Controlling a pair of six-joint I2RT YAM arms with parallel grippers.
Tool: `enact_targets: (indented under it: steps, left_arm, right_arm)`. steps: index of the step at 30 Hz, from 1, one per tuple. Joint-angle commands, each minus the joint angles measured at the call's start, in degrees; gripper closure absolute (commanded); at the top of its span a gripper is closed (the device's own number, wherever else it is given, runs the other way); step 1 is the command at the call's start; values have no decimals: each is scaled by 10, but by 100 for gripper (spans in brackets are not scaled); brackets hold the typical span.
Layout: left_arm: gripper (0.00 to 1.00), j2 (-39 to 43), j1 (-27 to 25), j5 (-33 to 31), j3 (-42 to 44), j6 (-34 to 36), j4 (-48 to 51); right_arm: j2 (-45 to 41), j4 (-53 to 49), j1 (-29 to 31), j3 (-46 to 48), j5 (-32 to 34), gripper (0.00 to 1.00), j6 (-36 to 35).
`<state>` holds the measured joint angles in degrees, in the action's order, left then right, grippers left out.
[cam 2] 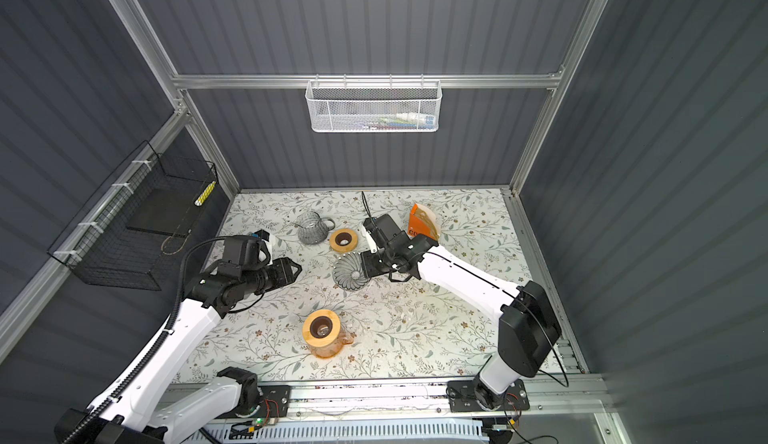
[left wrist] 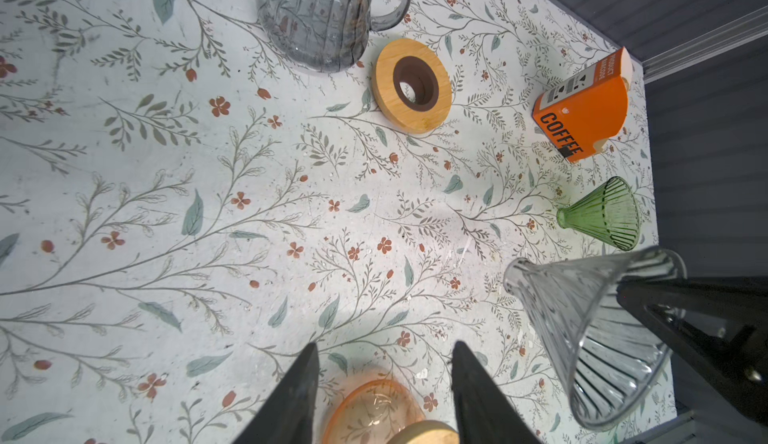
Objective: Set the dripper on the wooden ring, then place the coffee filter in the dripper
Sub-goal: 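Lift the glass dripper with the right gripper and carry it toward the pink pitcher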
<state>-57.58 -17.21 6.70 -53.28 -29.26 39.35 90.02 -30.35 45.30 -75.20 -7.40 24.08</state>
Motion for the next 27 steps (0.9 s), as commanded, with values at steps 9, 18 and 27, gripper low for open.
enact_targets:
  steps: [9, 18, 27]
  left_arm:
    - [46, 21, -3, -36, -42, 22, 101]
    - [46, 21, -3, -32, -50, 32, 136]
    - [47, 28, -3, -33, -54, 33, 155]
  right_arm:
    - [-53, -34, 63, -1, -19, 100, -13]
    - [-67, -44, 103, -5, -29, 100, -7]
    - [-63, -42, 122, -10, -33, 100, -2]
